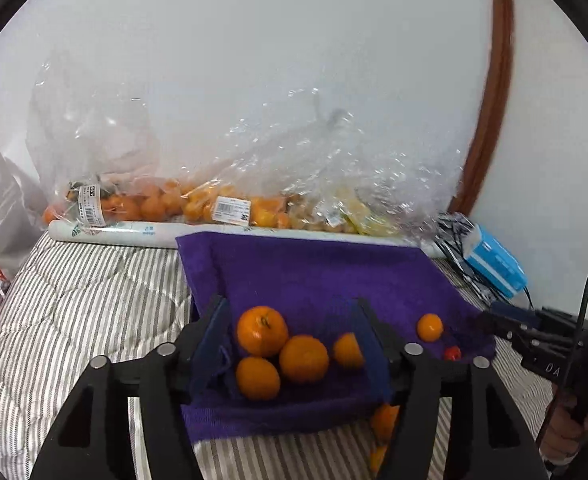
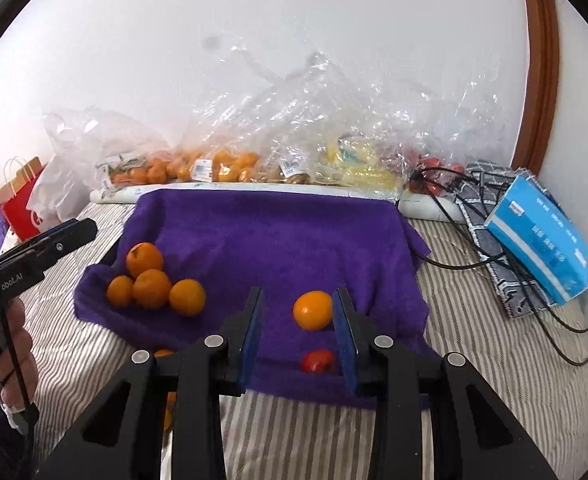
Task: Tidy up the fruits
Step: 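Withdraw both tools from the towel toward the yellow fruits beside it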
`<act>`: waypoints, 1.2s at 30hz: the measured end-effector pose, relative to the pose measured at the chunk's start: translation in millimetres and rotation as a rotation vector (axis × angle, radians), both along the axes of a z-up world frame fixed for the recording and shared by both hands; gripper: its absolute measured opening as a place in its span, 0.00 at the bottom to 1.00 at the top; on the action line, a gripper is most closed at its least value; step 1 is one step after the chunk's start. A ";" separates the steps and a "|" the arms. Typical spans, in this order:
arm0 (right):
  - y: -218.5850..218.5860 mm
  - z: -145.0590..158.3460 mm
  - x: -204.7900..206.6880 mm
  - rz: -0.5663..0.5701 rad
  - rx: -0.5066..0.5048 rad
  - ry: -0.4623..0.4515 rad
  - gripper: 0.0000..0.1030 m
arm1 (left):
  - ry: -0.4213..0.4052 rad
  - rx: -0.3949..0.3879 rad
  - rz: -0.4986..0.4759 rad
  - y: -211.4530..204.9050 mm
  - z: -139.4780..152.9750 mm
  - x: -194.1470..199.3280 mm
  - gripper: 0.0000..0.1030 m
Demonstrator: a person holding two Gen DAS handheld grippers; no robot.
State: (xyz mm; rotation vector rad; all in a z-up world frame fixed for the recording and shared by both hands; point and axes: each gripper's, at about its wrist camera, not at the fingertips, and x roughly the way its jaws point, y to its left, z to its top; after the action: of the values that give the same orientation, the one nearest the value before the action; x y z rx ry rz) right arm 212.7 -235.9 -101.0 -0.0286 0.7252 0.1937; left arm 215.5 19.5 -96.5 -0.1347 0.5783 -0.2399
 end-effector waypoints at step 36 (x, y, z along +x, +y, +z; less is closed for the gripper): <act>49.5 -43.5 -60.0 -0.012 0.024 0.116 0.40 | 0.017 -0.042 0.118 52.6 -28.3 -47.8 0.63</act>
State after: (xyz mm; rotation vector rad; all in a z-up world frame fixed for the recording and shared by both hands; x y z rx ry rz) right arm 152.6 -186.4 -144.6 0.0101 0.8388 0.1940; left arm 167.7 72.1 -124.8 -0.2108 0.5807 -0.1367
